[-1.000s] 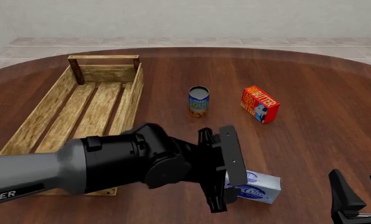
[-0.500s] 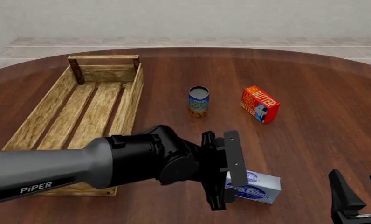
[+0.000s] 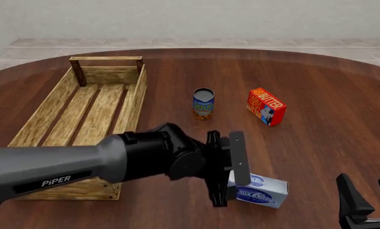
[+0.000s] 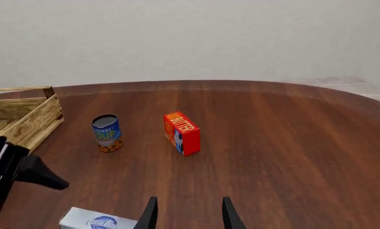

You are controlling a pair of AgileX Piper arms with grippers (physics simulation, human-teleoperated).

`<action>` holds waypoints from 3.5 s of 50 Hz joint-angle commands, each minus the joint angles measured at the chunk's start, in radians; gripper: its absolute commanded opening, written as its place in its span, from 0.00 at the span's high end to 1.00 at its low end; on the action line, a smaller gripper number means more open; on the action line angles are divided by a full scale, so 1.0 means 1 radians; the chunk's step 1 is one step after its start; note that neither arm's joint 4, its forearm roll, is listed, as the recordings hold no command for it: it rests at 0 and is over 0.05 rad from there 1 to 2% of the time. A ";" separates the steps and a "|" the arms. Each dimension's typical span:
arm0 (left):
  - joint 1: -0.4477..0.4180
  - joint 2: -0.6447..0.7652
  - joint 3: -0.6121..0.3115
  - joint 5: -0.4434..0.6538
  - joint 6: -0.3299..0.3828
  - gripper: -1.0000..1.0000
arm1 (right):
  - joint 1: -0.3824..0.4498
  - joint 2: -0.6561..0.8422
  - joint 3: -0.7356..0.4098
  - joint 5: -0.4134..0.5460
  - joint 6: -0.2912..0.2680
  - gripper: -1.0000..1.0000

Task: Pick up the cream cheese and put it in the tray.

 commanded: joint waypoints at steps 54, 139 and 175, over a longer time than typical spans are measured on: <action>0.013 0.099 -0.081 0.030 0.004 0.00 | -0.003 0.000 0.000 0.013 0.011 0.00; 0.004 0.225 -0.138 0.045 -0.055 0.00 | -0.007 0.000 0.000 0.025 0.021 0.00; 0.038 0.208 -0.122 0.050 -0.050 1.00 | -0.005 0.000 0.000 0.027 0.023 0.00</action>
